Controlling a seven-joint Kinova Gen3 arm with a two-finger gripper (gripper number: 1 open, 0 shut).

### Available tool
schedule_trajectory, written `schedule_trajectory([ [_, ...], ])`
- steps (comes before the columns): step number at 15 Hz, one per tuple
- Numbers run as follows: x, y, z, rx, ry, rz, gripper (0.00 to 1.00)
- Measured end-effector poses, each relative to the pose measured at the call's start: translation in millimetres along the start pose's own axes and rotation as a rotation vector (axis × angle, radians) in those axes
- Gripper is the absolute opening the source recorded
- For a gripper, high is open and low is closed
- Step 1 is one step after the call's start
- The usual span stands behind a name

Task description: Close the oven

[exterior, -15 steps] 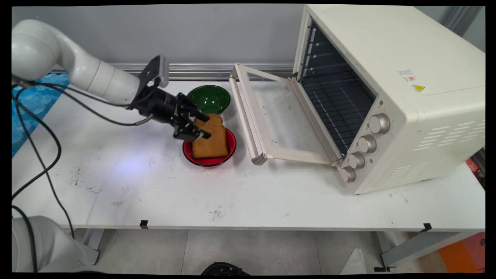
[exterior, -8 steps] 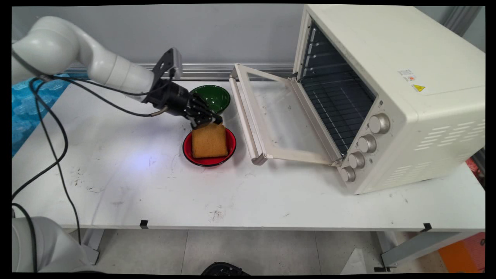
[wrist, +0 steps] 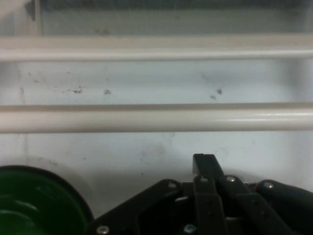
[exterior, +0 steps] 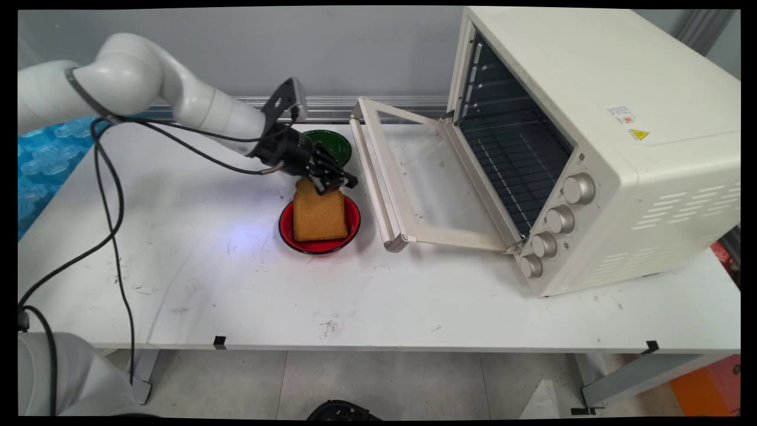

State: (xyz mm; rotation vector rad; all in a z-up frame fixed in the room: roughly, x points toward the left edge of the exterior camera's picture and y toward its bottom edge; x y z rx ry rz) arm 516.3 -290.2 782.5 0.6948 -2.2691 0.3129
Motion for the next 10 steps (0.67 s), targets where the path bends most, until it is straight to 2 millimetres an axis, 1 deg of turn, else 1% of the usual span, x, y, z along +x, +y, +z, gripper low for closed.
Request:
schedule_trajectory([
  [3,4,-5,18,-0.001,-0.003,-0.008,0.0],
  [10,10,-13,50,-0.001,-0.008,-0.019,0.0],
])
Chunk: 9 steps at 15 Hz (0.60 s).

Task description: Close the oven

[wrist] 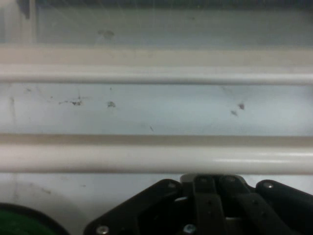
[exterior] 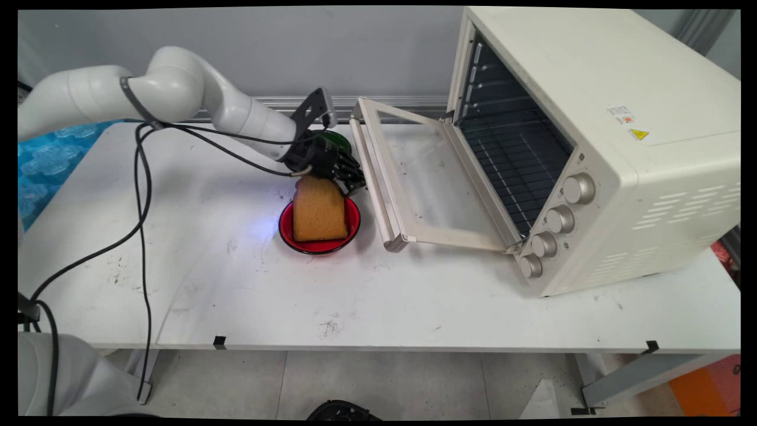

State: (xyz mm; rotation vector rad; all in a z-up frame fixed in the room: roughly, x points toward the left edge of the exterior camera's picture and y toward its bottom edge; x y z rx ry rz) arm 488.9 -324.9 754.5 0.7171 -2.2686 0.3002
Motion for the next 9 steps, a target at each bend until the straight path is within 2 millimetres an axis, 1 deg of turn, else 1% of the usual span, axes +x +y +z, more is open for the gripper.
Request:
schedule_trajectory([
  [5,5,-4,13,0.007,0.002,-0.015,0.0],
  [9,11,-7,12,0.017,0.01,-0.03,0.0],
])
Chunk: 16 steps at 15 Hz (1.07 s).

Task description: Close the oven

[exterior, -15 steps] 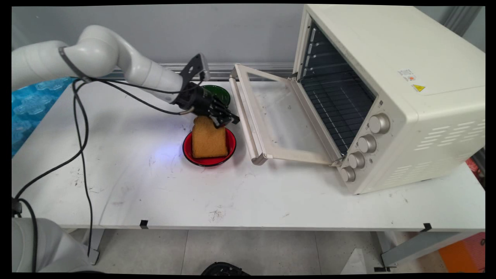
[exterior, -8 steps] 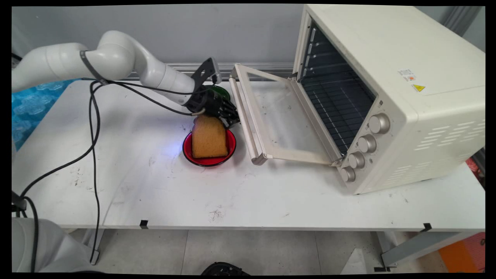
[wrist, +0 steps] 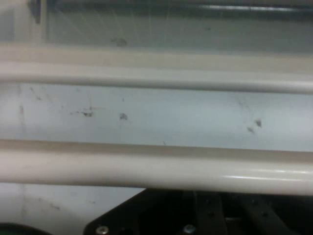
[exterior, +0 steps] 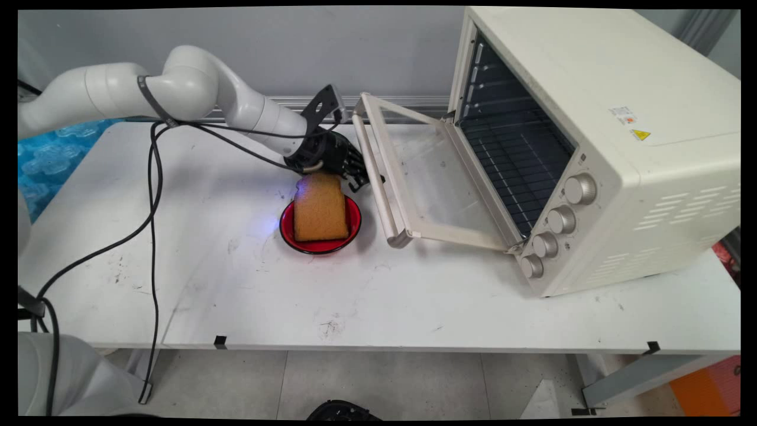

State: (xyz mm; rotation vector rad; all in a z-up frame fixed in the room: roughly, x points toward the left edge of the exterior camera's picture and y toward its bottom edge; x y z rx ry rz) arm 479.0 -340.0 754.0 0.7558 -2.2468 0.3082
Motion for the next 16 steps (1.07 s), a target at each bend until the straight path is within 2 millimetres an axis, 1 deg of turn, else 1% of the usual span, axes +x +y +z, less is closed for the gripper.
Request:
schedule_trajectory([
  [4,13,-1,-4,0.002,0.016,-0.013,0.0],
  [12,55,-8,-24,0.001,0.084,-0.022,0.0],
  [16,86,-10,-38,-0.002,0.14,-0.02,0.0],
])
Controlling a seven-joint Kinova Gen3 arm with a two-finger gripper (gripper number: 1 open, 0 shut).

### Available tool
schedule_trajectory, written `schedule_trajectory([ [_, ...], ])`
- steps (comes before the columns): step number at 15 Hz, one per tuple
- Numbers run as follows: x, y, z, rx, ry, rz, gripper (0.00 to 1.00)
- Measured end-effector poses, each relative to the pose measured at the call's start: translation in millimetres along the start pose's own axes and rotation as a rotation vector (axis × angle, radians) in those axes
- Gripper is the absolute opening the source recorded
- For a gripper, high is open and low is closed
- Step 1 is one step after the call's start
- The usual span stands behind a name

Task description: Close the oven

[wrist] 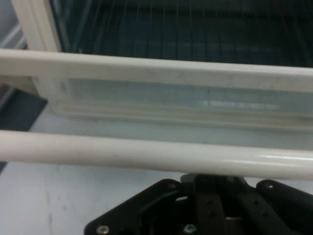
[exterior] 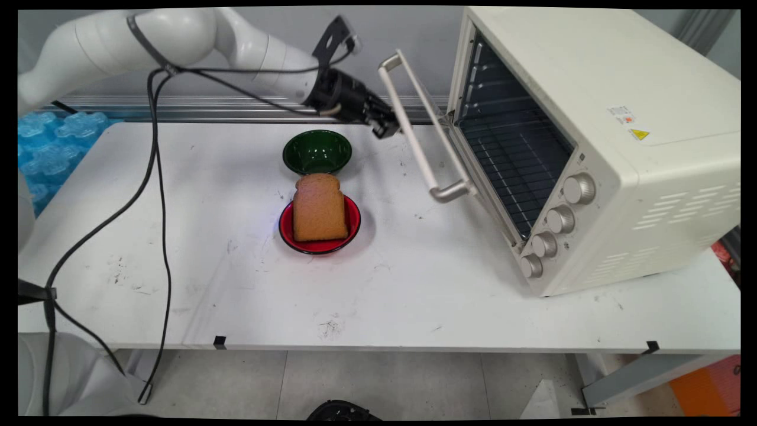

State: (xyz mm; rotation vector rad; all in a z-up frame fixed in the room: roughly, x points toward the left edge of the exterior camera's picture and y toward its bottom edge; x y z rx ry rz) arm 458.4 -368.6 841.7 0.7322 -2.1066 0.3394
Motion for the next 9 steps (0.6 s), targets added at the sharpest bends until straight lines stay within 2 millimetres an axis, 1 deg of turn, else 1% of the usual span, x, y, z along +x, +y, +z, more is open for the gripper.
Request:
schedule_trajectory([
  [2,18,-1,-5,-0.002,0.032,0.002,0.0],
  [4,29,-1,-8,-0.004,0.053,0.003,0.0],
  [7,54,-1,-17,-0.009,0.099,0.006,0.0],
  [9,63,-1,-21,-0.01,0.116,0.007,0.0],
])
